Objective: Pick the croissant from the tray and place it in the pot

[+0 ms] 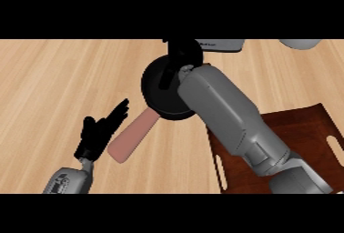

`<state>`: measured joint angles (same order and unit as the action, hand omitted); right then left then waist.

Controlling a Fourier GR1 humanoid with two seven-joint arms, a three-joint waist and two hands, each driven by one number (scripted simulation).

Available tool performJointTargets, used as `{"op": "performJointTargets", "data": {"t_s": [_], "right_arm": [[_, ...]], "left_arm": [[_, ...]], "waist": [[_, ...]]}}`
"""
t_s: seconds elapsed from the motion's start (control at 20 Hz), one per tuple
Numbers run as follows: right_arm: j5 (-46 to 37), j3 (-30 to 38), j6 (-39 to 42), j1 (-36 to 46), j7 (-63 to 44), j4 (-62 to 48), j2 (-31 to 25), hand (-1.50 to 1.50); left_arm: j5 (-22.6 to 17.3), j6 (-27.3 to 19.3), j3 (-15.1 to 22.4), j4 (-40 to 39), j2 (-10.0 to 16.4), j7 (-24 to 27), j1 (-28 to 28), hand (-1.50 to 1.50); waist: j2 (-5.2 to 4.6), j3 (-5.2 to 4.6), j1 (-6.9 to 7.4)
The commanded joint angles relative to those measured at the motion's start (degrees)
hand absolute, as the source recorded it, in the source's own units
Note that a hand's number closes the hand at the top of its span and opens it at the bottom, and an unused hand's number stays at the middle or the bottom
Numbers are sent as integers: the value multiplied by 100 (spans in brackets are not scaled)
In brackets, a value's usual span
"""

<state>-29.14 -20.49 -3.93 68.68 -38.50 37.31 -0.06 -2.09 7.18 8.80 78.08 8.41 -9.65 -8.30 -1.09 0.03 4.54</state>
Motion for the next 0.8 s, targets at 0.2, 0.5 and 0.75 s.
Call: {"op": "performJointTargets", "data": {"t_s": [0.2, 0.5, 0.75], "right_arm": [[552, 895, -2731, 8, 680, 406, 6, -150], [612, 1346, -3711, -31, 1034, 625, 6, -150], [986, 1641, -3468, -729, 1460, 1616, -220, -150]], "left_arm": [[25, 37, 20, -76, -30, 233, 161, 0], [-193, 101, -294, 221, 229, -101, 331, 0], [-143, 112, -326, 199, 203, -34, 343, 0]], "waist": [[-8, -4, -56], [94, -1, -301], [126, -1, -453]]}}
